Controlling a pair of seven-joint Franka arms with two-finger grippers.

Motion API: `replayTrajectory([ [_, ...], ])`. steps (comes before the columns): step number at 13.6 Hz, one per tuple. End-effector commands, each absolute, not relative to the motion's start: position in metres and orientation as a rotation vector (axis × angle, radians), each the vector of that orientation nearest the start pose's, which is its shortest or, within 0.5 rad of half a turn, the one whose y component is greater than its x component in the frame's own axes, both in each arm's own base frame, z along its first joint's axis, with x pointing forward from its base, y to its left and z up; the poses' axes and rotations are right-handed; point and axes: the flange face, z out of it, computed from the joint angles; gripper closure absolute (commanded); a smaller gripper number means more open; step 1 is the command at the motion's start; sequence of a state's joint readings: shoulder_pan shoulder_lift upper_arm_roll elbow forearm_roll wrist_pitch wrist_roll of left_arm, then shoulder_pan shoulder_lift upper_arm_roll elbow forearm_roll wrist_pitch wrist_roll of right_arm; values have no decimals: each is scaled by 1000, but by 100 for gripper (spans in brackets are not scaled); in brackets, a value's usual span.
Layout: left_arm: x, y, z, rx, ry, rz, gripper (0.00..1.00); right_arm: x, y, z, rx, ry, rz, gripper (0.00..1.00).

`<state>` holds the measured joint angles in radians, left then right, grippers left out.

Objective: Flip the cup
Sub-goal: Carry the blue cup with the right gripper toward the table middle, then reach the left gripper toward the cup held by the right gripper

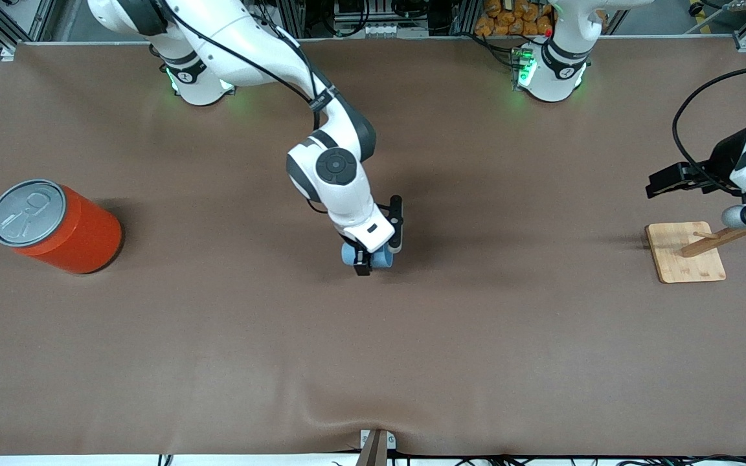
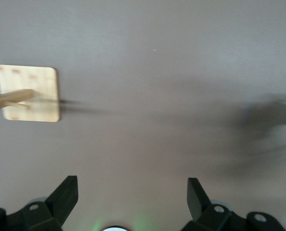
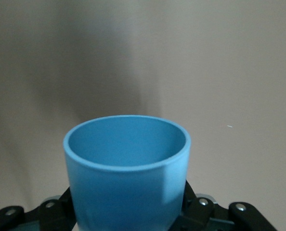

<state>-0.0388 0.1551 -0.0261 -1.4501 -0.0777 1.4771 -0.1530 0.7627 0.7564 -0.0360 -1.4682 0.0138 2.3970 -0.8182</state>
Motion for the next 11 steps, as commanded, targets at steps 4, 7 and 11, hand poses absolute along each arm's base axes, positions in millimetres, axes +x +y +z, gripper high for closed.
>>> replayTrajectory([
  [4, 634, -73, 510, -3429, -185, 310, 0, 545, 483, 216, -2215, -2278, -236, 44],
  [7, 668, -93, 423, -3626, -334, 444, 0, 544, 480, 200, -2216, -2284, -202, 44],
  [11, 691, -146, 330, -3750, -369, 428, 0, 543, 481, 193, -2210, -2307, -220, 2],
])
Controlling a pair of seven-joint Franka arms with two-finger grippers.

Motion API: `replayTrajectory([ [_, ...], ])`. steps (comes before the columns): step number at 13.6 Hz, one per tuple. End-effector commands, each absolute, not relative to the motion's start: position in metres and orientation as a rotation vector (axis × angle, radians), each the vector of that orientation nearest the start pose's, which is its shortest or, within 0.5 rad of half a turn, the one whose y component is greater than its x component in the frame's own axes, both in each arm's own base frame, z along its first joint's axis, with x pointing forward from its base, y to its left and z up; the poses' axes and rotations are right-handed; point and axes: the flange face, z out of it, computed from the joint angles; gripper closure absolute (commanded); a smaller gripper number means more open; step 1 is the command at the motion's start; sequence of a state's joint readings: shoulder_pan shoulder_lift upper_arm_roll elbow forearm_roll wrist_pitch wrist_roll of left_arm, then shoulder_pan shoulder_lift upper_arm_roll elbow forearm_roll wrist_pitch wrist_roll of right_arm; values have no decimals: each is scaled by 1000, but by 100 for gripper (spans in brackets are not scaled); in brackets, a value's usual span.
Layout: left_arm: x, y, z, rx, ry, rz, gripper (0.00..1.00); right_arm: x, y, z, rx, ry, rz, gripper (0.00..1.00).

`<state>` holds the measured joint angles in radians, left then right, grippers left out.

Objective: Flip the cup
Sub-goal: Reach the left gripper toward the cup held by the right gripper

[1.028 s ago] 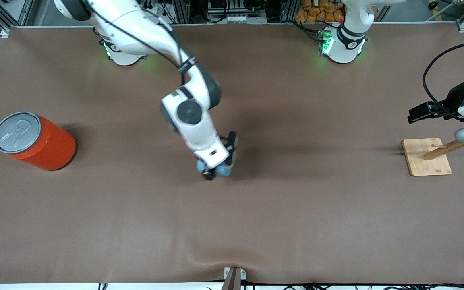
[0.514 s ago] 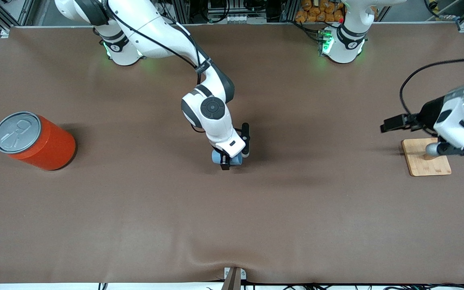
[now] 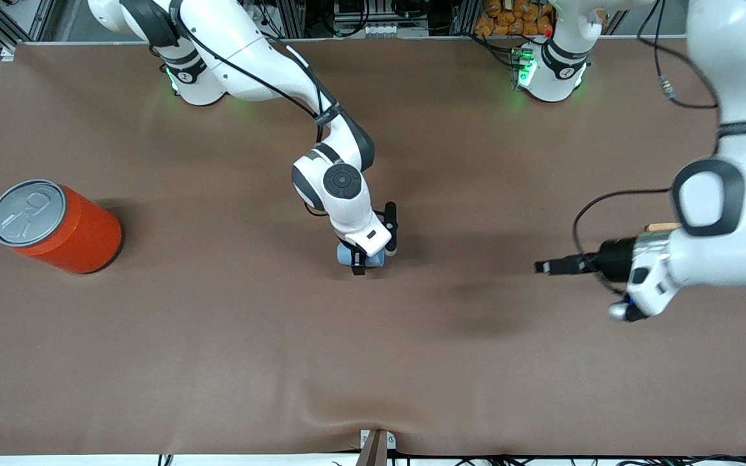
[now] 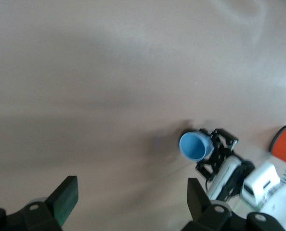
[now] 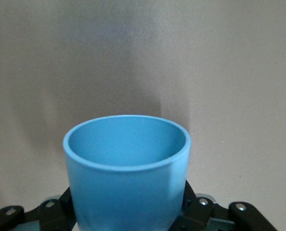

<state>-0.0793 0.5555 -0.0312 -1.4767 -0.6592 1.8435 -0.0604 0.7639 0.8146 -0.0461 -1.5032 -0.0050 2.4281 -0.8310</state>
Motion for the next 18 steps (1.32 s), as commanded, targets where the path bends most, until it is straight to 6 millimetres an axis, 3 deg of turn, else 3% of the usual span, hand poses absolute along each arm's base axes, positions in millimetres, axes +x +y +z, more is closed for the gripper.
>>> replayTrajectory([
  [1, 692, -159, 311, 2421, 248, -279, 0, 543, 482, 193, -2212, -2303, -221, 0],
  [5, 690, -189, 262, 2217, 253, -299, 0, 542, 482, 197, -2211, -2306, -206, 0],
  [9, 675, -211, 232, 2115, 280, -345, 0, 542, 478, 225, -2231, -2279, -119, 0],
  [13, 647, -225, 196, 1966, 230, -296, 0, 540, 475, 272, -2244, -2246, -105, 0],
  [16, 634, -257, 186, 1920, 217, -307, 0, 539, 466, 322, -2329, -2103, -76, 0],
  [18, 628, -273, 175, 1879, 226, -305, 0, 559, 429, 355, -2447, -1954, -52, 0],
])
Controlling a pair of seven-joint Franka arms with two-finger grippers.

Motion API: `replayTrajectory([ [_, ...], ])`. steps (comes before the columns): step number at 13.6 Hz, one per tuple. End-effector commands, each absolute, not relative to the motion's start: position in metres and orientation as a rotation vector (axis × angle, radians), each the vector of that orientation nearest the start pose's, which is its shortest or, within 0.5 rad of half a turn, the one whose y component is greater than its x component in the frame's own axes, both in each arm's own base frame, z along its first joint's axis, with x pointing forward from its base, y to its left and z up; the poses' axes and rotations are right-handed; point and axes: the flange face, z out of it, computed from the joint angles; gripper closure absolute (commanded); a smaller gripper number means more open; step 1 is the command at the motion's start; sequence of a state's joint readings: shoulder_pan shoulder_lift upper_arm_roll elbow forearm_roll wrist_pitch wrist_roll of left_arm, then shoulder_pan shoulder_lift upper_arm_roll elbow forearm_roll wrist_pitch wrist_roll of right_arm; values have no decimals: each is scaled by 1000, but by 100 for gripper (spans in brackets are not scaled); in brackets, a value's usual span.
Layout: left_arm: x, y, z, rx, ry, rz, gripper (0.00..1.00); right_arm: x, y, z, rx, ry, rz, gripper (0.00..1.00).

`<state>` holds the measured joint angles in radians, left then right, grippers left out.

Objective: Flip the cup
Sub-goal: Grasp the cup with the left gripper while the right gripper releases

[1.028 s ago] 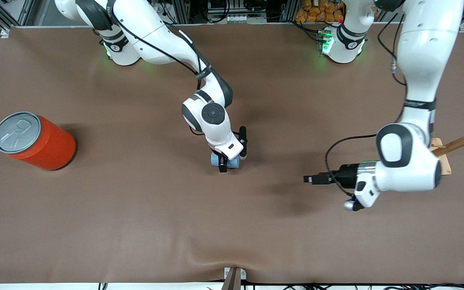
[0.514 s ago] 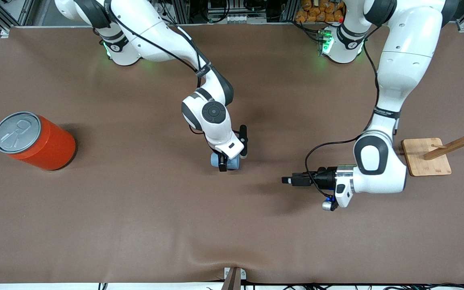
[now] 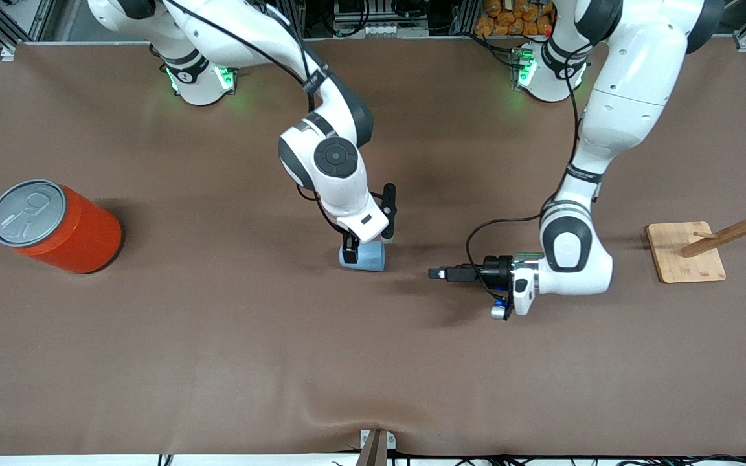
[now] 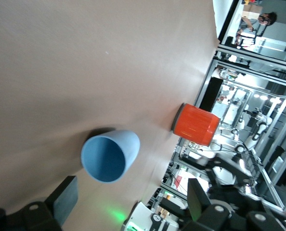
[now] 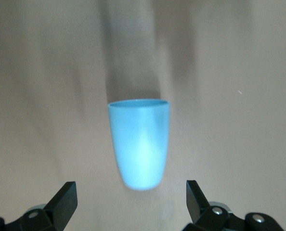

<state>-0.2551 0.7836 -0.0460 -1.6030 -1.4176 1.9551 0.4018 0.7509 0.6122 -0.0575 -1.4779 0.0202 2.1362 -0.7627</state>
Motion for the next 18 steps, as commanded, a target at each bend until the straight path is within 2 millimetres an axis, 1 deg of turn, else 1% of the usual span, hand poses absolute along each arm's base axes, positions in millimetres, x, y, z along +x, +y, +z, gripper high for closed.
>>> replayTrajectory([
  [1, 624, -282, 167, 1870, 234, -304, 0, 571, 406, 372, -2534, -1821, -52, 0],
  [2, 621, -286, 157, 1867, 240, -300, 0, 587, 376, 387, -2625, -1678, -52, 0],
  [3, 621, -287, 152, 1857, 245, -288, 0, 603, 348, 398, -2701, -1547, -73, 0],
  [4, 616, -299, 150, 1843, 247, -290, 0, 616, 324, 406, -2768, -1421, -92, 0],
  [5, 612, -309, 147, 1833, 262, -291, 0, 627, 297, 419, -2826, -1298, -116, 0],
  [6, 609, -317, 142, 1843, 267, -287, 0, 633, 273, 433, -2877, -1180, -120, 0],
  [7, 605, -324, 138, 1853, 263, -286, 0, 634, 251, 445, -2924, -1055, -80, 0],
  [9, 600, -330, 128, 1849, 287, -293, 0, 627, 205, 477, -3014, -761, 11, 0],
  [10, 600, -332, 127, 1841, 294, -294, 0, 621, 177, 495, -3049, -644, 45, 0],
  [11, 598, -334, 126, 1835, 300, -295, 0, 614, 150, 507, -3079, -518, 80, 0],
  [12, 597, -338, 125, 1825, 310, -296, 0, 602, 132, 525, -3098, -396, 97, 0],
  [13, 594, -348, 125, 1817, 311, -299, 0, 595, 106, 541, -3118, -267, 107, 0],
  [14, 593, -352, 125, 1818, 316, -293, 2, 586, 83, 555, -3129, -168, 131, 0],
  [15, 594, -352, 124, 1823, 323, -286, 3, 579, 45, 571, -3127, -64, 134, 0],
  [16, 592, -353, 121, 1827, 330, -285, 3, 574, 18, 582, -3121, -4, 126, 0],
  [17, 589, -357, 118, 1830, 326, -293, 6, 566, -2, 593, -3114, 45, 135, 0],
  [18, 591, -360, 119, 1831, 322, -287, 11, 560, -18, 602, -3104, 92, 132, 0],
])
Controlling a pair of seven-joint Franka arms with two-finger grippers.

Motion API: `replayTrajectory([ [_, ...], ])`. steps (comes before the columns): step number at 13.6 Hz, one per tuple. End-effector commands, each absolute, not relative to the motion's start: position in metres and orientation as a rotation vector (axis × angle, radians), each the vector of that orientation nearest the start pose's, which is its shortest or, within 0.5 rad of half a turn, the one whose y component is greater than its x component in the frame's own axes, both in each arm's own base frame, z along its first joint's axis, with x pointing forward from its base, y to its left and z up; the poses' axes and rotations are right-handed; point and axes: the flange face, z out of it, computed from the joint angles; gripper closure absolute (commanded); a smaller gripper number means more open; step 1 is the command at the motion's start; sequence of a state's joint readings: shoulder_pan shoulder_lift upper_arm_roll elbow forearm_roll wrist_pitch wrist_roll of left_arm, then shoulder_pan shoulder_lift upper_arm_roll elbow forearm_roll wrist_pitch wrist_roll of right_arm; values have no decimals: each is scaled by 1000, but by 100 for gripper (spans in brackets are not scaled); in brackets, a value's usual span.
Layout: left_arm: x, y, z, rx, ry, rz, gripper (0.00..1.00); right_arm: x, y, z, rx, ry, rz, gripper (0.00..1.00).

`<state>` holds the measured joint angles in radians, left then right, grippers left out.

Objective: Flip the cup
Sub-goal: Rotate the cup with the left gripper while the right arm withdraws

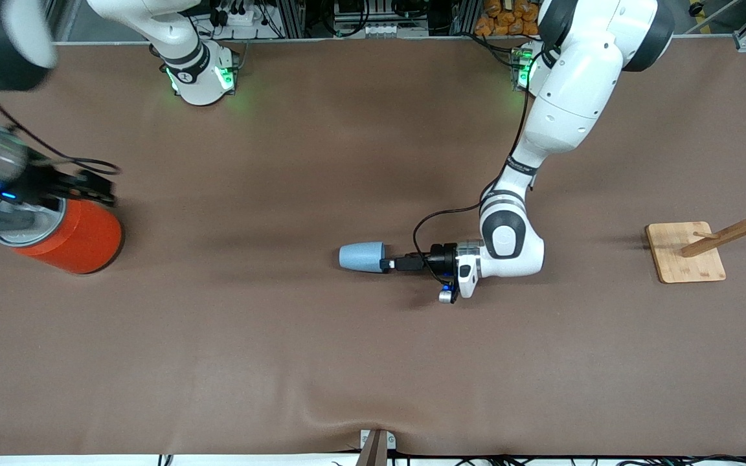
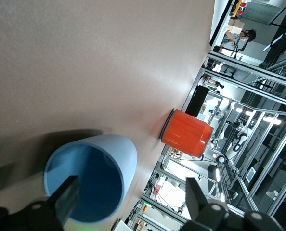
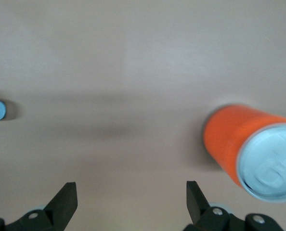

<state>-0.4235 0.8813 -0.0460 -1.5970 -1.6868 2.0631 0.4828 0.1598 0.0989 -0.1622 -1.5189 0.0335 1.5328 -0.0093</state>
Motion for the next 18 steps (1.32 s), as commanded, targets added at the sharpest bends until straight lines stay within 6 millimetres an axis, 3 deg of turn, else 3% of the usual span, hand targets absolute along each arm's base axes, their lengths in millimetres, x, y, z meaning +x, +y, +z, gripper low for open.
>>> replayTrajectory([
  [1, 592, -361, 121, 1835, 322, -277, 14, 553, -26, 616, -3099, 122, 94, 0],
  [4, 590, -371, 117, 1827, 349, -266, 21, 530, -46, 652, -3098, 183, 67, 0],
  [5, 591, -378, 119, 1825, 334, -263, 32, 523, -49, 661, -3099, 192, 46, 0],
  [6, 592, -378, 117, 1823, 341, -263, 52, 522, -51, 662, -3101, 197, 44, 0],
  [8, 589, -388, 119, 1807, 345, -265, 80, 523, -45, 667, -3094, 315, 32, 0],
  [9, 588, -389, 117, 1820, 346, -256, 100, 524, -45, 672, -3089, 345, 18, 0],
  [11, 598, -380, 130, 1839, 334, -222, 100, 524, -48, 675, -3092, 327, 10, 0],
  [14, 620, -354, 163, 1907, 271, -161, 100, 528, -49, 670, -3128, 165, 16, 0],
  [15, 625, -348, 178, 1921, 259, -147, 100, 527, -54, 665, -3132, 137, 43, 0],
  [18, 643, -324, 246, 2096, 225, -164, 100, 531, -57, 659, -3131, 155, 67, 0],
])
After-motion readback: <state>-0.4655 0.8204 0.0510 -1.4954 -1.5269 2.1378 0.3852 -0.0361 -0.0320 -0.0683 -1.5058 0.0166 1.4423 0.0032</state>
